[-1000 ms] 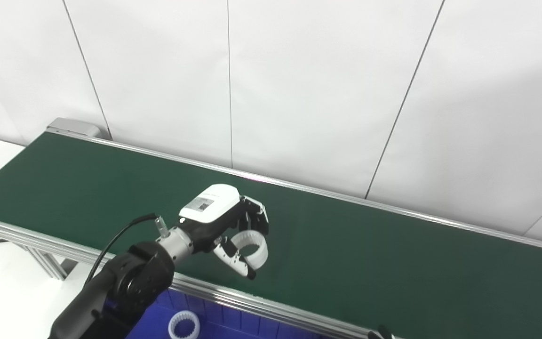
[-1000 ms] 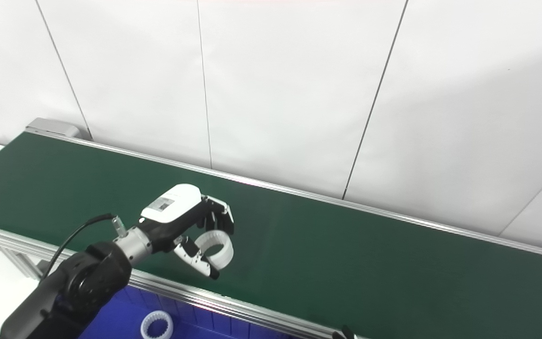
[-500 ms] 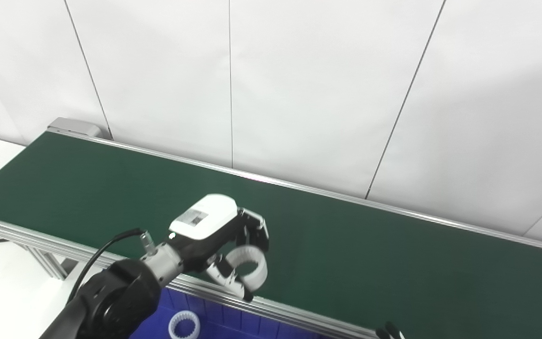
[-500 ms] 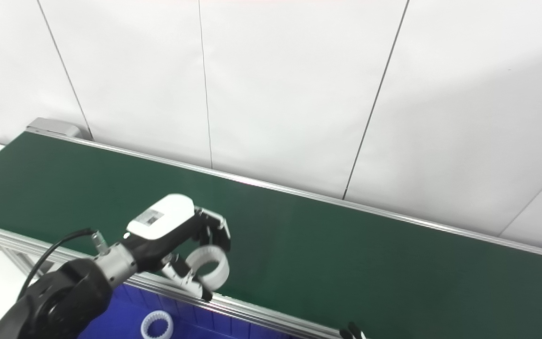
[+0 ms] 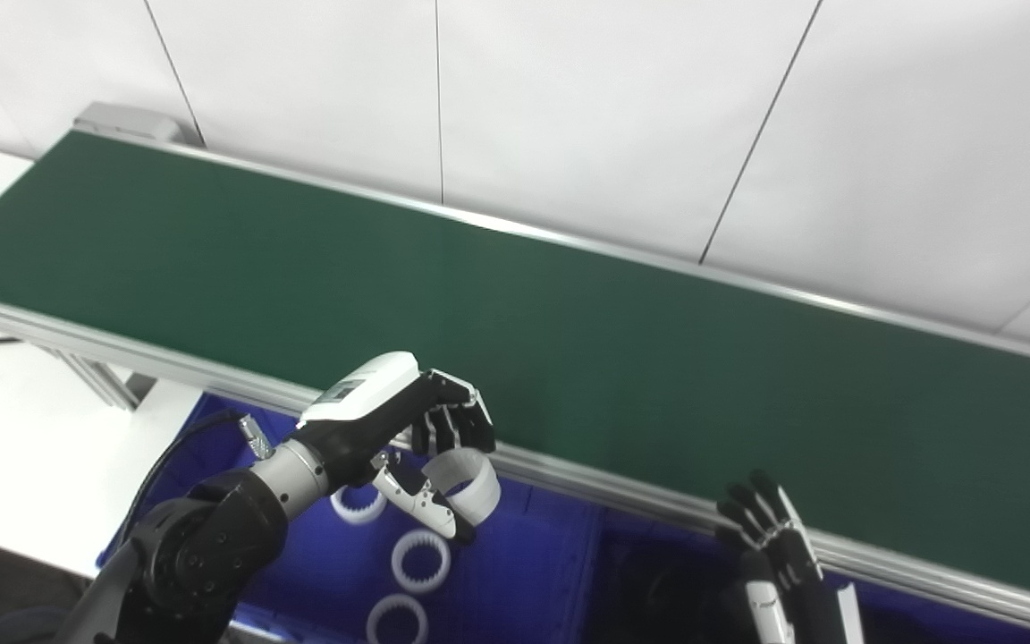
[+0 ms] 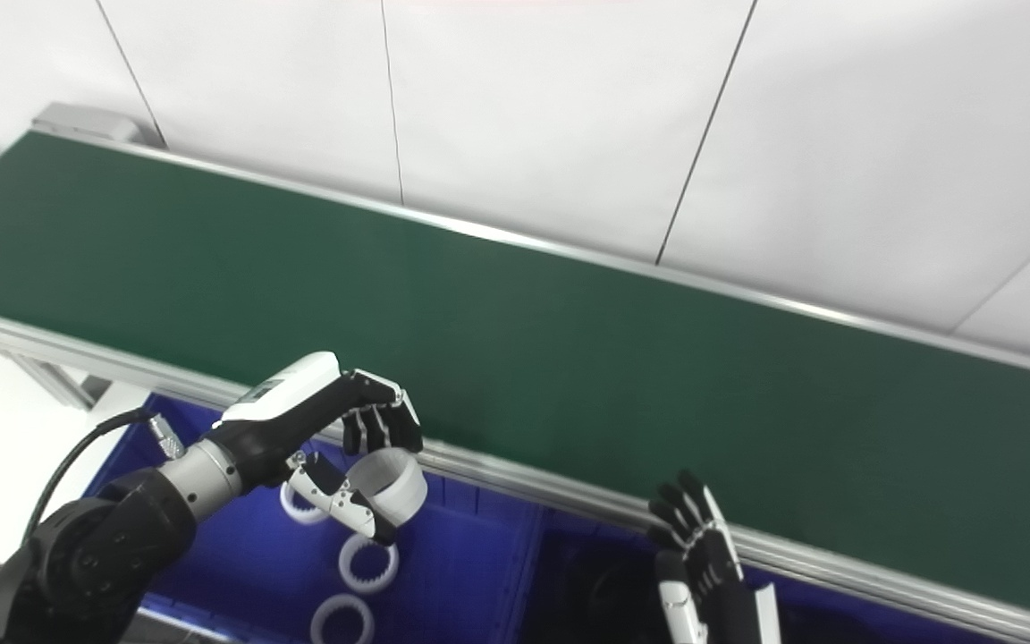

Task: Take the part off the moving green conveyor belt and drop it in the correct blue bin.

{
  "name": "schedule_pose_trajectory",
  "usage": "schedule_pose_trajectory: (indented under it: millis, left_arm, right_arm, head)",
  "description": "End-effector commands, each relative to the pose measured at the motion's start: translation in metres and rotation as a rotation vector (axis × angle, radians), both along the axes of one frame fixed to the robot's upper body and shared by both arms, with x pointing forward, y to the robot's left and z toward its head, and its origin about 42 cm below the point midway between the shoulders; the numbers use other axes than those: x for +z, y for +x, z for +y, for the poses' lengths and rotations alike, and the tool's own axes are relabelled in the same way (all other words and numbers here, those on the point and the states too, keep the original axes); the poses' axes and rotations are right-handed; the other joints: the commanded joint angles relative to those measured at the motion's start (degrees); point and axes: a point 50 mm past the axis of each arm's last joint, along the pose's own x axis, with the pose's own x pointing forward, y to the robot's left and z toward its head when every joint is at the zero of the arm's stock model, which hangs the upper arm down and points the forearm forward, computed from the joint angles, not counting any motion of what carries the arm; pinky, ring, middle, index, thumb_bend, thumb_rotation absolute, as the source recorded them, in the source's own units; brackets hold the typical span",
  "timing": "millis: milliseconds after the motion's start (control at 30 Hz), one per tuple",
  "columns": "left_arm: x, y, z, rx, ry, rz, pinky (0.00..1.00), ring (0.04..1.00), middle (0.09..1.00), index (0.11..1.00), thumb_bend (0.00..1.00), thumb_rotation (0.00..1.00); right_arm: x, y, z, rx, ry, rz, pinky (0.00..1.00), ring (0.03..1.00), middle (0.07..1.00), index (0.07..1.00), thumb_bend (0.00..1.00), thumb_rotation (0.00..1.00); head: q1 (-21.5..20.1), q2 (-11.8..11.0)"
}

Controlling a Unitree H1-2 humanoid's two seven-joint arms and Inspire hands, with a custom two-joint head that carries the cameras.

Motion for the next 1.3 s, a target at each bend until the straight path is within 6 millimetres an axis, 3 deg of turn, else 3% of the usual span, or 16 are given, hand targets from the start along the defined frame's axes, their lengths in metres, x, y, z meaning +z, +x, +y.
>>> schedule_pose_trajectory:
  millis: [0, 667, 1100, 1167, 1233, 1267]
  left_arm:
    - [0.009, -0.002, 0.001, 0.022, -0.015, -0.058, 0.38, 0.430, 0.485, 0.520, 0.48, 0.00]
    - [-0.034, -0.025, 0.015, 0.161, -0.048, 0.042, 0.40, 0.428, 0.484, 0.518, 0.48, 0.00]
    - [-0.035, -0.028, 0.017, 0.173, -0.058, 0.062, 0.39, 0.427, 0.486, 0.514, 0.48, 0.00]
    - [-0.030, -0.028, 0.018, 0.170, -0.062, 0.090, 0.40, 0.439, 0.496, 0.500, 0.50, 0.00]
    - [-0.026, -0.029, 0.019, 0.172, -0.067, 0.120, 0.47, 0.538, 0.525, 0.483, 0.51, 0.00]
    - [-0.023, -0.030, 0.019, 0.173, -0.066, 0.136, 0.51, 0.593, 0.593, 0.487, 0.52, 0.02]
  right_arm:
    - [0.011, 0.003, -0.001, 0.010, 0.011, -0.031, 0.75, 0.829, 0.864, 0.913, 0.47, 0.77]
    - [0.018, 0.003, -0.006, 0.017, 0.001, -0.028, 0.74, 0.822, 0.865, 0.910, 0.48, 0.77]
    - [0.021, 0.002, -0.004, 0.016, 0.007, -0.025, 0.74, 0.824, 0.864, 0.911, 0.48, 0.77]
    - [0.021, 0.002, -0.004, 0.016, 0.004, -0.024, 0.74, 0.825, 0.865, 0.912, 0.48, 0.76]
    - [0.021, 0.002, -0.004, 0.016, -0.002, -0.024, 0.74, 0.824, 0.865, 0.914, 0.48, 0.78]
    - [0.021, 0.002, -0.004, 0.017, 0.002, -0.025, 0.74, 0.825, 0.865, 0.914, 0.49, 0.78]
  head:
    - [-0.05, 0.13]
    - [0.01, 1.59]
    - [-0.20, 1.82]
    - [-0.13, 1.83]
    - [-0.13, 1.83]
    - [-0.13, 1.83]
